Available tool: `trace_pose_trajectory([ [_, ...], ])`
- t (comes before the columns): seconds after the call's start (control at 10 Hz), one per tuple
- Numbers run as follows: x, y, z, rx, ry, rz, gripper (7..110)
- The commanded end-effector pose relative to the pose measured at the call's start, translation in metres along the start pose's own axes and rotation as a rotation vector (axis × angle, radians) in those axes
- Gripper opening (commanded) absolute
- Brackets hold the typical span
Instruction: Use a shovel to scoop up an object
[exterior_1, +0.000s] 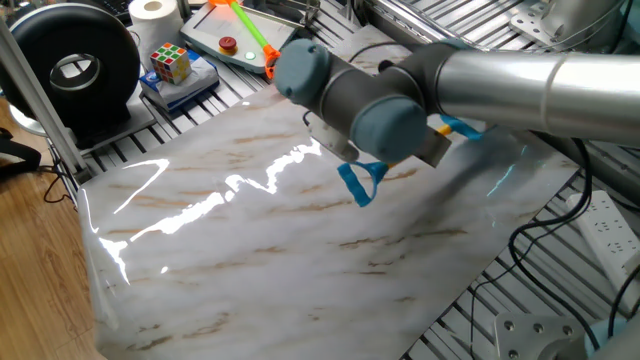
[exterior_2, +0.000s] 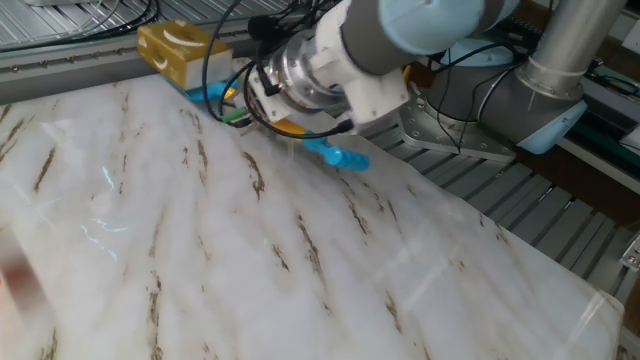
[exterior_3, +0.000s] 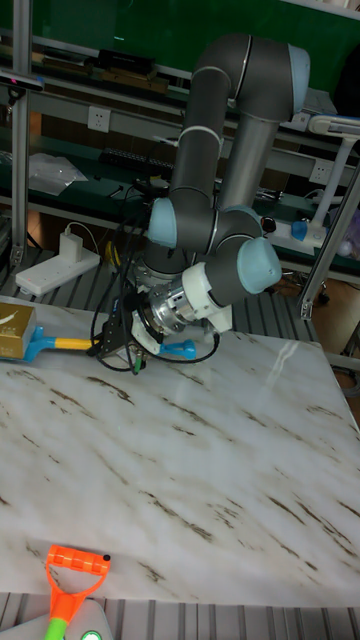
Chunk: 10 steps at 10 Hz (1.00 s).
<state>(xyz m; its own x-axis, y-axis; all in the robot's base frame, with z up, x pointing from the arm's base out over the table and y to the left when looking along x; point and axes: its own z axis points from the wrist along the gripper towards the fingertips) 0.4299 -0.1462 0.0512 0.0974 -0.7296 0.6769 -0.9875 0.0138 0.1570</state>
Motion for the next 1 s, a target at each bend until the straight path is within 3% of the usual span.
trace_pose_trajectory([
  [0.0,0.002,0.005,0.029,-0.01,-0.016,0.008,7],
  [0.3,-0.005,0.009,0.029,-0.026,-0.043,-0.003,7],
  [0.6,-0.003,0.019,0.029,-0.063,-0.039,-0.003,7],
  [0.9,-0.016,0.01,0.026,-0.029,-0.092,0.025,7],
])
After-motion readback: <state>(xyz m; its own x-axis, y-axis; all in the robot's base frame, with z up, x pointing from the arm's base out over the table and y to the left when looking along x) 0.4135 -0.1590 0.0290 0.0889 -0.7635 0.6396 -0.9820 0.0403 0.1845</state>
